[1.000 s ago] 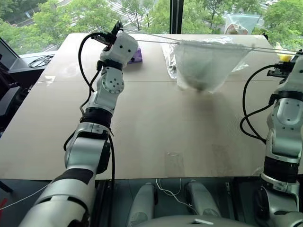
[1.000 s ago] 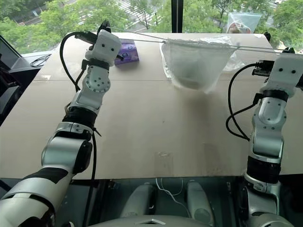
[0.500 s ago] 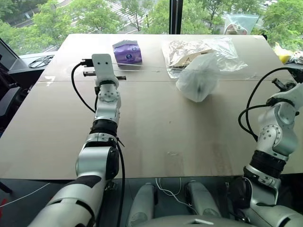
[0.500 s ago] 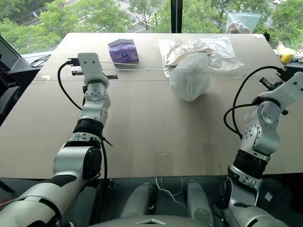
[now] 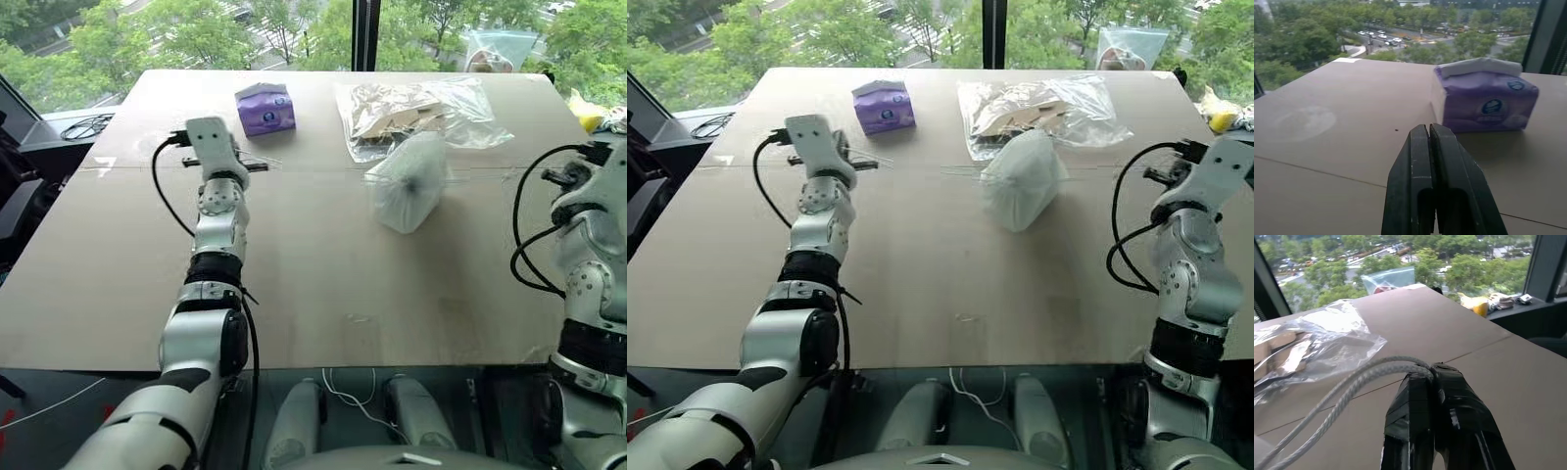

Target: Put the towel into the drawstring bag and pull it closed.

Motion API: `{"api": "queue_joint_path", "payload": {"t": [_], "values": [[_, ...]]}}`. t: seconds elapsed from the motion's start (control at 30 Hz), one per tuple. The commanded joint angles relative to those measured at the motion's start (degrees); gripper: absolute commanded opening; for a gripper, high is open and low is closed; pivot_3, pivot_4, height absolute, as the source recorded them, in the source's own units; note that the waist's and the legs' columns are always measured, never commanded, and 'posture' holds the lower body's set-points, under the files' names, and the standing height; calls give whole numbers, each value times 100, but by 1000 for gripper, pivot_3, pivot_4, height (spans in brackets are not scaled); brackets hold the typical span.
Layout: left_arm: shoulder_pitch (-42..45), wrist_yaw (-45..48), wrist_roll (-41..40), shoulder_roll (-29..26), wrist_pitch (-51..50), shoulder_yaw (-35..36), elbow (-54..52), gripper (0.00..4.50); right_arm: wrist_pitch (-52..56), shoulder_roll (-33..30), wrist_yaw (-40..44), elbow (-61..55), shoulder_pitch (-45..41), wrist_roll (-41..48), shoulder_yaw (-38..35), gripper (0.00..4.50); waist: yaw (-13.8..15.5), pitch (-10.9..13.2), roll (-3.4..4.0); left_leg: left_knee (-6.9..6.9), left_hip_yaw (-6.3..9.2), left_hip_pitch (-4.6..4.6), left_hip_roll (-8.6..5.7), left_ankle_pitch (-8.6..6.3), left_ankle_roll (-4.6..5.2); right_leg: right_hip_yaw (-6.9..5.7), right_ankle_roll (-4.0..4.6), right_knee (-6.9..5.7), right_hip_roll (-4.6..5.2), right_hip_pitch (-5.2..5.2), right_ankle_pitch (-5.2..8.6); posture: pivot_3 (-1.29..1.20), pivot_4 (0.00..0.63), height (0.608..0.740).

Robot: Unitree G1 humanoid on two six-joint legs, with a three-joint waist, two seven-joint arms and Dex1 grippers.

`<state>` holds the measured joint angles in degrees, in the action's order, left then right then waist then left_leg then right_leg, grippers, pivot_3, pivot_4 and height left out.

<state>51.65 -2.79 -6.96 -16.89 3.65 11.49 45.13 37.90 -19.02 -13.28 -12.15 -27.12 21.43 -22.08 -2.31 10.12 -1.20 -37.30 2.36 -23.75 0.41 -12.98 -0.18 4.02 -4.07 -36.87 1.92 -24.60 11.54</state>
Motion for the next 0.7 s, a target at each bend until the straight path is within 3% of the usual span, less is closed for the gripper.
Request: {"api": "queue_joint_path", "payload": {"t": [0.03,0.17,0.23,0.3,0.5,0.7], "values": [[-138,2368,-90,61,-45,-924,-690,0,239,-1069,2542,-909,1196,397,1422,499,-9,0,0,3,2,0,0,0,0,-1,1,1,-2,1,0,0,150,740],[-531,3972,-180,-371,-415,-1288,-838,1689,-195,-2126,4029,-1053,2224,306,1687,2114,-105,2,3,8,-11,2,4,-1,1,11,0,9,-4,0,2,0,150,740],[-914,4847,-158,-724,-451,-1544,-1065,2573,-667,-2408,4661,-947,2651,374,1434,2980,-155,2,3,6,-16,4,5,-1,2,15,-2,9,-4,-1,3,0,150,740],[-1247,5487,-280,-1044,-613,-1591,-1290,3519,-1188,-2612,5247,-687,2987,439,1136,3038,-168,2,2,6,-16,9,12,-1,2,15,-11,8,-11,1,9,0,150,740],[-2059,6565,-758,-1677,-1320,-1419,-2004,3519,-2722,-2584,6594,346,3348,618,524,3038,-98,3,-1,-16,-18,32,22,-1,1,14,-19,3,-18,28,19,0,150,740],[-2633,6429,-899,-1763,-1714,-1246,-2831,3519,-2904,-2191,6913,784,3211,982,342,3038,-29,4,-1,-3,-21,90,24,-3,1,15,-2,7,-16,81,31,0,150,740]]}}
